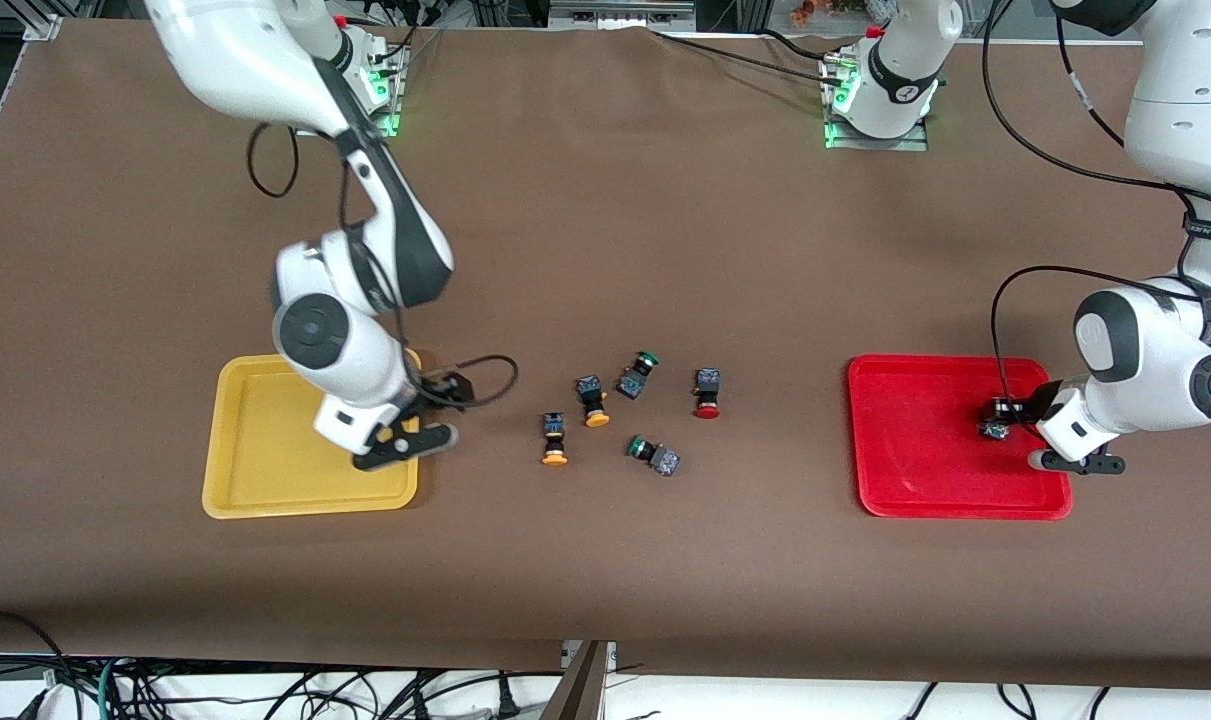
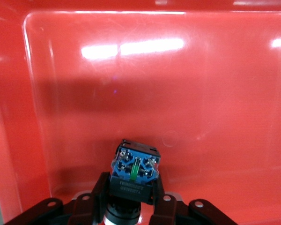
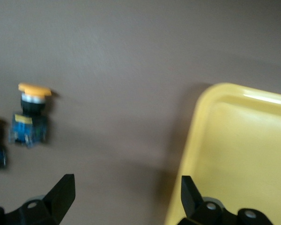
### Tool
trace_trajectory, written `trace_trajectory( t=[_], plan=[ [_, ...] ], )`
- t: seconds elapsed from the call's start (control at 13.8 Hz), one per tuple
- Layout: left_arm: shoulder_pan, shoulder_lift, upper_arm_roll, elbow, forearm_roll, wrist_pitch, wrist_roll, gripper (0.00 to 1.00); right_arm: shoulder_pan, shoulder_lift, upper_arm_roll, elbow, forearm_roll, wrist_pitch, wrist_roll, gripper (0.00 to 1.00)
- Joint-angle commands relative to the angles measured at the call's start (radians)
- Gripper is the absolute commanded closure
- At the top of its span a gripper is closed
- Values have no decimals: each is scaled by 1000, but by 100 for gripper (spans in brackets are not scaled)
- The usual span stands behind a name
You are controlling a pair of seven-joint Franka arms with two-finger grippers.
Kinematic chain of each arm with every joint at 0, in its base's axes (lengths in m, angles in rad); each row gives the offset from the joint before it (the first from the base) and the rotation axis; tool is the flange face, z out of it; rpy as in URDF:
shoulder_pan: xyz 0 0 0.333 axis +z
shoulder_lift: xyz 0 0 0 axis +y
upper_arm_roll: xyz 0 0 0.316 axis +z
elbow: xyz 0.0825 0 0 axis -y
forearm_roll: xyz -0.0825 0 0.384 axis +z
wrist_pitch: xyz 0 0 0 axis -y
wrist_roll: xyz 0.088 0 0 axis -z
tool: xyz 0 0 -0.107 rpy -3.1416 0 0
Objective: Place red and yellow buttons in trays
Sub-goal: 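Place the red button in the red tray while the right gripper reaches buttons, then grasp a yellow button with the right gripper while the left gripper grasps another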
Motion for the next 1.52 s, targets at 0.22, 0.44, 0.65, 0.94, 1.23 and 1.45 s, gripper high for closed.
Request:
trace_trajectory(
  t=[0.22, 0.44, 0.65, 0.94, 1.23, 1.45],
  plan=[
    [-5, -71, -98, 21, -23, -40, -61, 0, 40, 201, 92, 193, 12, 153, 275, 0],
    [-103, -60, -170, 60, -18, -39, -277, 0, 83, 232, 93, 189, 8, 210, 330, 0],
    [-244, 13, -169, 143, -20, -29, -452, 0, 109, 260, 89, 180, -6, 213, 339, 1],
    [-439, 45, -150, 169, -8, -23, -574, 0, 109, 250, 82, 177, -12, 203, 323, 15],
    [-516, 82, -150, 167, 50, -22, -575, 0, 94, 246, 81, 175, -11, 201, 312, 66],
    [-559, 107, -150, 167, 95, 20, -659, 0, 85, 240, 81, 175, -5, 180, 315, 91]
  ],
)
